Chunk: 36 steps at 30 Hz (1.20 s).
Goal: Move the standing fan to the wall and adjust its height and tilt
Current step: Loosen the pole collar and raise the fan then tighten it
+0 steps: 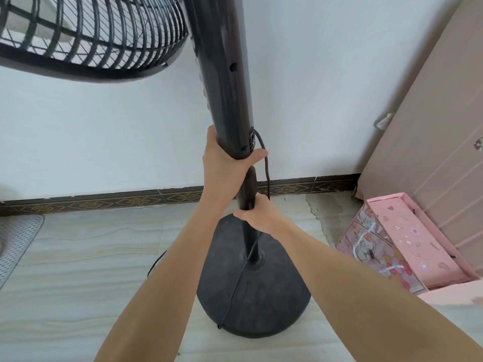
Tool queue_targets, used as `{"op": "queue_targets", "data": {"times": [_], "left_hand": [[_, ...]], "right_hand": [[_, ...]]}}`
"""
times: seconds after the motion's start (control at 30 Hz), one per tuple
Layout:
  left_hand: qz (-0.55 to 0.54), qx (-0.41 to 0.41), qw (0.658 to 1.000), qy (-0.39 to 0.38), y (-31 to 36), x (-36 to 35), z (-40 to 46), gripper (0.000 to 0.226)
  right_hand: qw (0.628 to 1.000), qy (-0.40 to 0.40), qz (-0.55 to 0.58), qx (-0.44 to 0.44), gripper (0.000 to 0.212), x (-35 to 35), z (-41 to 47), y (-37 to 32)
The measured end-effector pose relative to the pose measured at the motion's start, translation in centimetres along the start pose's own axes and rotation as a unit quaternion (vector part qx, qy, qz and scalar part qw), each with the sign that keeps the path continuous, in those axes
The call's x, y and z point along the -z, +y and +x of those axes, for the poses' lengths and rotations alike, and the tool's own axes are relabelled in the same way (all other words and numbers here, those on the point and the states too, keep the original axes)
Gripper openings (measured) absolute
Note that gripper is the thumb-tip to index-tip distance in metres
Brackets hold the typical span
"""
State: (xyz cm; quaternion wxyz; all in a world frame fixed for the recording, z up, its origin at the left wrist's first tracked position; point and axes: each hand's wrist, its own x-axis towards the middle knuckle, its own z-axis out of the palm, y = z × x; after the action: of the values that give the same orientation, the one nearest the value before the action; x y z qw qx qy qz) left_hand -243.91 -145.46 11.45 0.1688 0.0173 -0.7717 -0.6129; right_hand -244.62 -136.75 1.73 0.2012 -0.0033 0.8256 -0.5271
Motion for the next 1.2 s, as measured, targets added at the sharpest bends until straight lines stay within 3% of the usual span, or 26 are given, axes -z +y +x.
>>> {"op": "queue_targets", "data": {"times": [0.53, 0.63, 0.73, 0.8, 0.87, 0.97, 1.03, 1.1, 1.2], "left_hand": [[0.014, -0.067, 0.997, -0.029, 7.6, 2.2, 3.4, 0.066], [0.017, -0.068, 0.996, -0.049, 7.7, 2.1, 3.6, 0.07], [0.019, -0.07, 0.996, -0.054, 7.9, 1.8, 3.6, 0.071], [0.023, -0.068, 0.996, -0.055, 7.9, 1.7, 3.6, 0.068], [0.026, -0.067, 0.996, -0.055, 7.9, 1.8, 3.7, 0.066], [0.029, -0.064, 0.996, -0.051, 7.8, 1.8, 3.7, 0.065], [0.032, -0.064, 0.996, -0.046, 7.9, 1.8, 3.7, 0.067], [0.035, -0.065, 0.996, -0.044, 8.0, 1.8, 3.7, 0.069], [0.04, -0.059, 0.997, -0.043, 7.7, 1.7, 3.5, 0.069]], "right_hand": [[1.0, 0.015, -0.018, -0.004, 0.021, 0.2, -0.5, 0.3], [0.988, -0.005, -0.144, -0.049, 0.033, 0.5, -0.7, 0.7], [0.921, -0.073, -0.378, -0.066, 0.036, 1.6, -1.1, 0.7], [0.895, -0.083, -0.434, -0.051, 0.035, 2.0, -1.4, -0.3], [0.908, -0.06, -0.412, -0.036, 0.038, 2.6, -1.4, -1.3], [0.974, -0.031, -0.217, -0.066, 0.058, 3.8, -1.6, -3.0], [0.993, -0.021, -0.102, -0.053, 0.07, 4.3, -2.0, -4.4], [0.996, 0.033, -0.081, -0.001, 0.066, 4.3, -2.5, -5.7], [0.984, 0.117, -0.121, 0.064, 0.041, 3.7, -2.7, -6.4]]}}
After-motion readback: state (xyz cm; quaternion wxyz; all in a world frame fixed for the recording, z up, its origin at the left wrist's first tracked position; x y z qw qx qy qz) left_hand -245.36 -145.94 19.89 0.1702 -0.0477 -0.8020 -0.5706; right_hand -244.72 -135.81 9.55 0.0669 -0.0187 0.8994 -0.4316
